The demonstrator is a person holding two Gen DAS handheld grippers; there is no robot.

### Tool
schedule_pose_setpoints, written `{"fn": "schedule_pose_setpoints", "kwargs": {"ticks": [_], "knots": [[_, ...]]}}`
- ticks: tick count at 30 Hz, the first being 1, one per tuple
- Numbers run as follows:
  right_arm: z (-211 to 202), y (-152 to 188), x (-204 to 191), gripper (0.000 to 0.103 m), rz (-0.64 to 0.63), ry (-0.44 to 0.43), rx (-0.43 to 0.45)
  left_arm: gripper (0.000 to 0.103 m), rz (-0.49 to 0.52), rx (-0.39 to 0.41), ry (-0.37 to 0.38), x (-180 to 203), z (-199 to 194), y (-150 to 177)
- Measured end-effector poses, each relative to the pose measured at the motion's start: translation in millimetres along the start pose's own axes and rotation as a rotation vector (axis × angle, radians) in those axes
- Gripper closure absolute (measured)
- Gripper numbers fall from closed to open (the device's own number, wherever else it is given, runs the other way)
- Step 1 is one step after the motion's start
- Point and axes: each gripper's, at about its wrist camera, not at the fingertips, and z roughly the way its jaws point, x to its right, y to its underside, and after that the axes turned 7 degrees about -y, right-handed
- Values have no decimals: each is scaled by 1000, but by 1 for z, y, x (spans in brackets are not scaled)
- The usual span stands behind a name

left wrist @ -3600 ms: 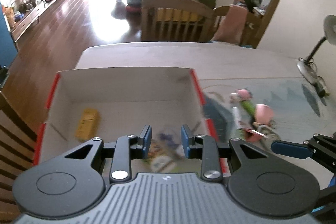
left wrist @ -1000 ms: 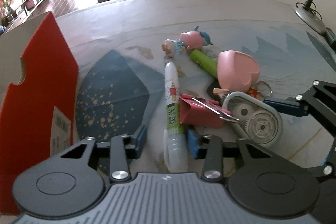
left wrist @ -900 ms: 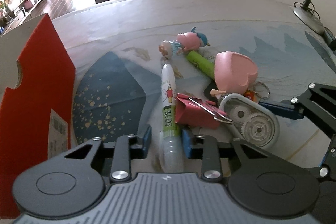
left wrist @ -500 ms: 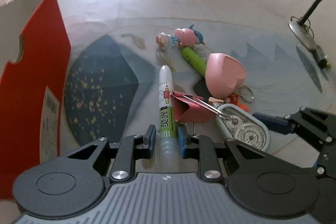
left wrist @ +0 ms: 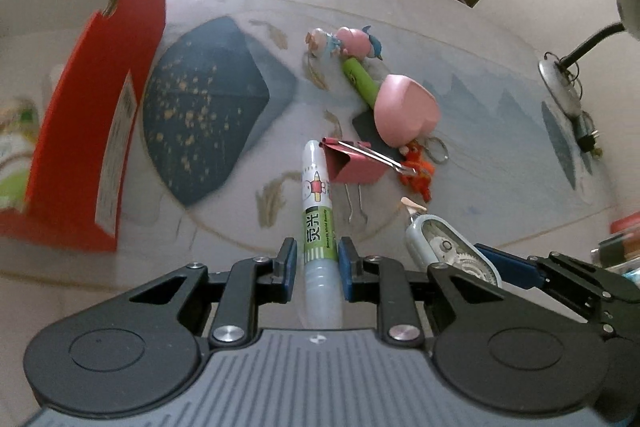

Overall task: Organize rigid objects
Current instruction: 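Lift and carry the glue stick and tape dispenser with both tools into the box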

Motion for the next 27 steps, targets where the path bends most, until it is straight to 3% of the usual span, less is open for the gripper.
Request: {"fn": "schedule_pose_setpoints", "kwargs": {"ticks": [11,20,27], "knots": [[-18,3,-26,52,32,1,20,82,-52,-7,61,-15,-26,20],[-26,-7,-48,52,41,19,73,87,-69,20,134,-30,-56,12],[-27,-9,-59,52,55,49,96,87,-46,14,141,-43,-58,10]]}}
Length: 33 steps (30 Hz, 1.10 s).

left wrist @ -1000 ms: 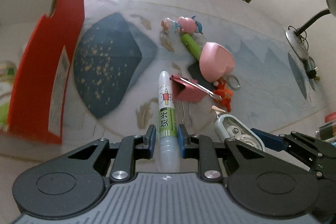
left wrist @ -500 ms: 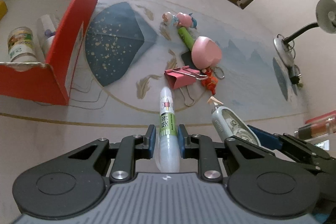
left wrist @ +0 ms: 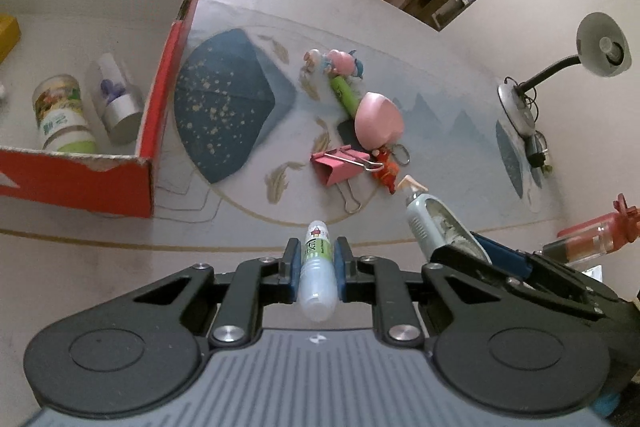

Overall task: Organize rigid objects
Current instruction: 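Lift and carry the glue stick and tape dispenser with both tools into the box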

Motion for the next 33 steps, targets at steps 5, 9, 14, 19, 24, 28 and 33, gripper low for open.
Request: {"fn": "schedule_pose_setpoints", "kwargs": {"ticks": [5,9,14,19,24,28,33], "knots": [[-4,-11,-9,52,-15,7,25,87,-14,41,36,-4,-19,-9],[-4,-28,-24,52,-44,-4,45,87,-10,112,61,-8,-47,-26],[6,-50,-55,52,-113,-27,69,87,-10,212,49,-20,-79,-48],[29,-67,-92,52,-192,-54,66,87,-29,269,9,-47,-100,-64],[62,-76,-122,52,-241,-72,40,87,-53,309,-52,-80,-115,-74],[91,-81,-145,52,-281,-70,5,87,-75,322,-111,-110,-118,-83],[127,-83,-166,52,-323,-54,-40,87,-105,323,-151,-147,-116,-91]]}}
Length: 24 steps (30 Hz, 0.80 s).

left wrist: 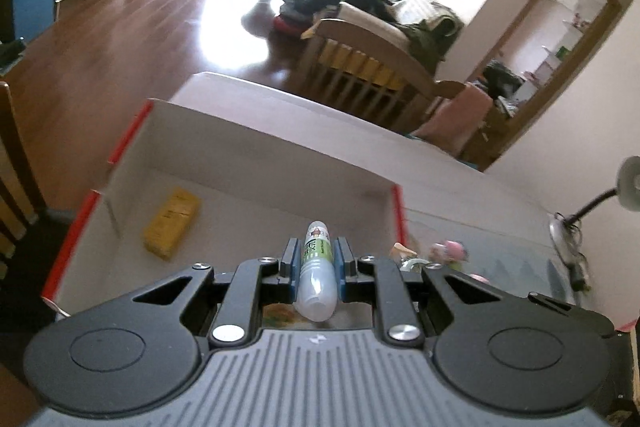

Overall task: Organize rigid objects
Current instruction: 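Lift and carry the glue stick and tape dispenser with both tools into the box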

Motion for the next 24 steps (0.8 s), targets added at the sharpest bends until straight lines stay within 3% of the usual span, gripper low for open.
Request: {"fn": "schedule_pose_setpoints", "kwargs": {"ticks": [10,24], "knots": [[60,-4,-5,52,20,35,-89,87,2,-17,-19,-38,37,-11],[92,4,-18,52,-31,86,-178,87,92,-98,-47,-38,89,-10]]}}
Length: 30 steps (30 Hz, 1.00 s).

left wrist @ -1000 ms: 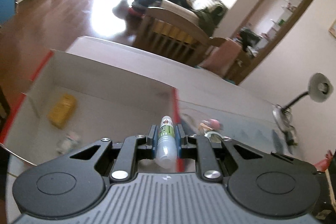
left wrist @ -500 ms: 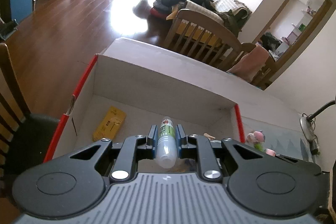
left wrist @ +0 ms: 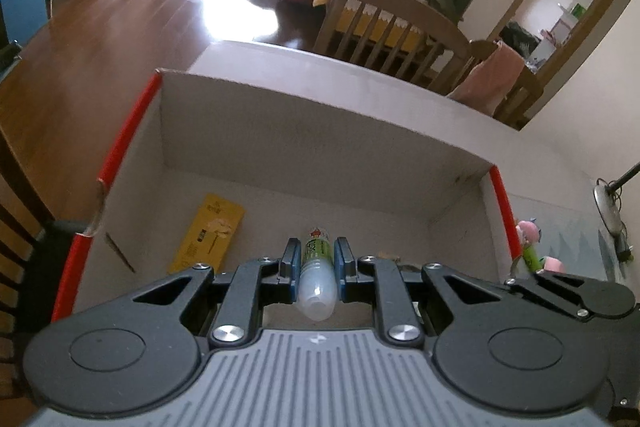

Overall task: Organize rigid objects
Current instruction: 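Lift and carry the glue stick and tape dispenser with both tools into the box, then open the left tool to drop the glue stick while the right tool releases the dispenser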

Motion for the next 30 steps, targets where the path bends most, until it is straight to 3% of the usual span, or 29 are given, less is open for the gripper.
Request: {"fn": "schedule_pose_setpoints", "kwargs": {"ticks": [16,25,30], "knots": [[-10,1,-3,51,-25,2,-11,86,42,-205,-56,1,31,5],[-37,7,3,49,9,-42,35,86,86,-150,-71,13,7,14],[-60,10,1,41,20,-76,91,86,110,-103,-62,20,-16,20]]}}
